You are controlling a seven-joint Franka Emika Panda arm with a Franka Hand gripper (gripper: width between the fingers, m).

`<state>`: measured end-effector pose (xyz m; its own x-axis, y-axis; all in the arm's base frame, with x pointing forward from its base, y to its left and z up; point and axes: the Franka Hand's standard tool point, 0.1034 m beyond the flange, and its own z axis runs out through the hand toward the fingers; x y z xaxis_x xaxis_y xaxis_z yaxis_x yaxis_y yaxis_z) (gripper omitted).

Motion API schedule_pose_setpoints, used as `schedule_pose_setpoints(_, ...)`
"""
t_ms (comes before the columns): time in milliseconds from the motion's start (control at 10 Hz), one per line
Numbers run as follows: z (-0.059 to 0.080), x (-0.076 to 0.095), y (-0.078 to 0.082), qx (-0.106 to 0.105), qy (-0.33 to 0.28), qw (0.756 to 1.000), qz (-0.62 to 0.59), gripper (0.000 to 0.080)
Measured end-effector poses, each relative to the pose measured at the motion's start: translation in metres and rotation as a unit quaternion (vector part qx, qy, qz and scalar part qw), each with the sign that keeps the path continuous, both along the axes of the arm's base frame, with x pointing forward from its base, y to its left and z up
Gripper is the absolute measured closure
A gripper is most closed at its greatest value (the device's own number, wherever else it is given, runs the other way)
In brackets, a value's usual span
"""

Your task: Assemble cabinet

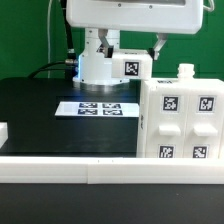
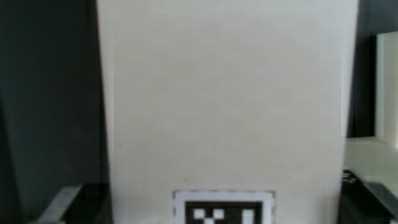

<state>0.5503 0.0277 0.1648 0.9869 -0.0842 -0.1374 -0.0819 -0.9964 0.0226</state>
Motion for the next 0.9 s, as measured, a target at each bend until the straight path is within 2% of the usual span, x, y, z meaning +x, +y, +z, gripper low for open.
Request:
schedule_pose_setpoints(200, 0.018, 0.019, 0.021, -0.002, 0.000, 1.000, -0.011, 0.0245)
schedule_pose_setpoints(400, 0.026, 0.038, 0.034, -0.003, -0.010, 1.000, -0.004, 0.0245)
schedule_pose_setpoints(600, 0.024, 0.050, 0.047, -0.005, -0.013, 1.000, -0.011, 0.0245)
schedule_pose_setpoints(700, 0.020, 0.050, 0.054, -0.006, -0.012, 1.000, -0.014, 0.0245)
schedule_pose_setpoints(900, 0.017, 0.048, 0.055, -0.006, -0.009, 1.000, -0.015, 0.0245)
